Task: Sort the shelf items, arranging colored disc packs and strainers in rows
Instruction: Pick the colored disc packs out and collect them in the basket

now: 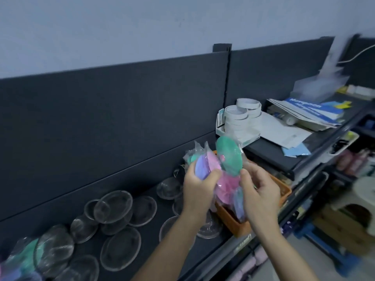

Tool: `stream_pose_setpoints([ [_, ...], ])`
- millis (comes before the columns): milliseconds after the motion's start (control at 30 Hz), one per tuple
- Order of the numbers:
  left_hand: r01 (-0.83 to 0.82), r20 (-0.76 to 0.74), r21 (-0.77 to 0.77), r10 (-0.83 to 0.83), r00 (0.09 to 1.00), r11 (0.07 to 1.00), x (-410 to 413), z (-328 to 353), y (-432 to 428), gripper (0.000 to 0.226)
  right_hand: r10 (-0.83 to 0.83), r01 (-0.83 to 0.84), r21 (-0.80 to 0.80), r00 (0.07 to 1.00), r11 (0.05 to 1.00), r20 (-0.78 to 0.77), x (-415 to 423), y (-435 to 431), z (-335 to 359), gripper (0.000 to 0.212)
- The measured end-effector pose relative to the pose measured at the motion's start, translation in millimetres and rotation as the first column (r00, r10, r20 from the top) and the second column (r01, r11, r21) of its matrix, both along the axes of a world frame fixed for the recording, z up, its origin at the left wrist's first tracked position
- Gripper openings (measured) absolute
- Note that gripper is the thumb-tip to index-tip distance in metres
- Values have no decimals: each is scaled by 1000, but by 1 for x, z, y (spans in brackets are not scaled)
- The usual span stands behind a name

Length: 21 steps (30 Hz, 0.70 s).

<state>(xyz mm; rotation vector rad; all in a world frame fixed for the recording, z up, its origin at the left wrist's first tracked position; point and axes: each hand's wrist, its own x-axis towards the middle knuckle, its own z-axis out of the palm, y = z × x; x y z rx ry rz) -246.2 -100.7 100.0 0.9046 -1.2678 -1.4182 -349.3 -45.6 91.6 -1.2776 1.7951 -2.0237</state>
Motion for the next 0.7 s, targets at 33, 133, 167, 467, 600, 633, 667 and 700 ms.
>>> stream_pose_setpoints([
  [33, 26, -12, 19, -25, 1000, 999, -11, 1, -2, 18, -14, 14, 0, 1000, 1000, -6, -9, -1, -1, 34],
  [133, 131, -71, 36, -128, 989, 991, -42, 2, -10, 22, -61, 62, 11, 998, 998, -29, -37, -5, -8, 26],
  [167, 162, -86, 43, -157, 984, 986, -50, 2, -12, 20, -75, 76, 21, 996, 997, -42, -46, -6, -11, 24],
  [467, 210, -21, 273, -212, 977, 939, -100, -33, -41, 45, -89, 116, 129, 976, 985, -200, -96, -18, -40, 23],
  [600, 146, 112, 310, -189, 976, 939, -110, -47, -50, 65, -86, 123, 142, 965, 982, -246, -104, -22, -49, 24],
  [633, 147, 116, 311, -191, 975, 939, -112, -49, -51, 62, -83, 123, 140, 963, 983, -258, -105, -23, -51, 24],
  [667, 156, 122, 300, -200, 972, 941, -113, -51, -52, 55, -82, 124, 146, 959, 981, -270, -107, -24, -53, 23],
  [700, 165, 148, 278, -212, 966, 946, -113, -53, -54, 48, -78, 129, 166, 955, 978, -287, -108, -25, -55, 21],
])
